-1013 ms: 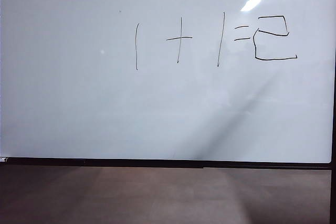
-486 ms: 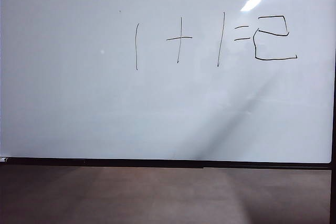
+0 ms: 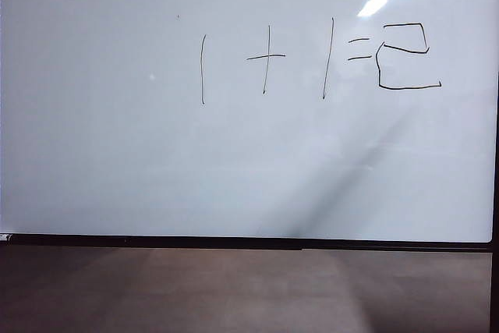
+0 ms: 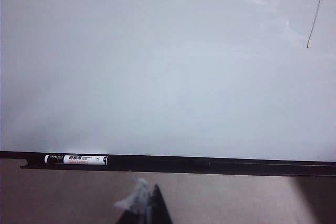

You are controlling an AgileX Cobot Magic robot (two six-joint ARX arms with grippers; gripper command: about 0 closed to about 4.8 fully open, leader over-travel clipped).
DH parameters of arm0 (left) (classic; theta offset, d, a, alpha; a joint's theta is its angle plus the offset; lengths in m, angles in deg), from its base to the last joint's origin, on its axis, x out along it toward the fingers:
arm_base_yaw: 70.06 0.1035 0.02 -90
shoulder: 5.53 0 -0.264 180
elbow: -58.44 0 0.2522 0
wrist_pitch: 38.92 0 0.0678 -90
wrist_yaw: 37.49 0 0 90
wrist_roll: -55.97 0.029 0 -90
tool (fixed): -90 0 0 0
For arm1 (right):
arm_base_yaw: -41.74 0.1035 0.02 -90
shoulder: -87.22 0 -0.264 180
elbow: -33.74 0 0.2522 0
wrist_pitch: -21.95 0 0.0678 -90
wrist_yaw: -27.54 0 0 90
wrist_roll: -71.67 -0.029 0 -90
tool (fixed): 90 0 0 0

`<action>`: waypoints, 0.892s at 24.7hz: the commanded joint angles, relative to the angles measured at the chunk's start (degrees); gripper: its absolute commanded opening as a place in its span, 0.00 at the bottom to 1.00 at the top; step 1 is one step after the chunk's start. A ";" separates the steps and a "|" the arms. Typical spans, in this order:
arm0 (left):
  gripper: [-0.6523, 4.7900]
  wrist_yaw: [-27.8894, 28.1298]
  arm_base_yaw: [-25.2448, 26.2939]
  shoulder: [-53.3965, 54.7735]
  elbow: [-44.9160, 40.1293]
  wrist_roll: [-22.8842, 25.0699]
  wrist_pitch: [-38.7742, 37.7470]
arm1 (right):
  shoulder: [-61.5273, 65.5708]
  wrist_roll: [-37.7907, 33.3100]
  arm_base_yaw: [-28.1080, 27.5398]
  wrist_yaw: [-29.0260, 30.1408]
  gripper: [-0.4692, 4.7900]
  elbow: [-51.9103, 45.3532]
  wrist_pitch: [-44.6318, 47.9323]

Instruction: Reach to the right to find the marker pen, pick it up, and write the answer to the math problem on the whiteboard.

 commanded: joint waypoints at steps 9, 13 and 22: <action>0.11 -0.22 0.09 0.04 0.04 0.46 0.35 | -0.07 0.28 0.09 -0.17 0.09 -0.28 0.98; 0.11 -0.22 0.09 0.04 0.04 0.46 0.37 | -0.07 0.37 1.44 -0.24 0.09 -0.28 0.90; 0.11 -0.22 0.09 0.04 0.04 0.46 0.35 | -0.07 6.12 8.74 -10.05 0.09 -0.28 -2.58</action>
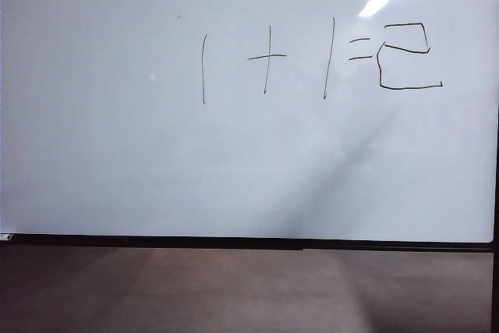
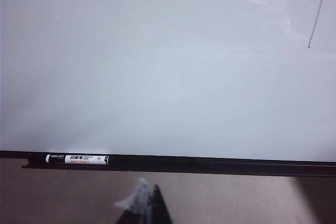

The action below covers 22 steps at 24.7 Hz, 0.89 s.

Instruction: Reach to the right to find the marker pen, pick it up, and write the answer to the math problem on the whiteboard.

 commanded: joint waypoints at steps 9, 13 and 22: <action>0.11 -0.24 0.09 0.07 0.04 0.46 0.37 | -0.07 0.48 1.44 -5.70 0.09 -0.28 -5.64; 0.11 -0.24 0.09 0.07 0.04 0.46 0.37 | -0.07 0.48 1.44 -5.70 0.09 -0.28 -5.62; 0.11 -0.24 0.09 0.07 0.04 0.46 0.37 | -0.07 0.48 1.62 -5.64 0.09 -0.28 -5.64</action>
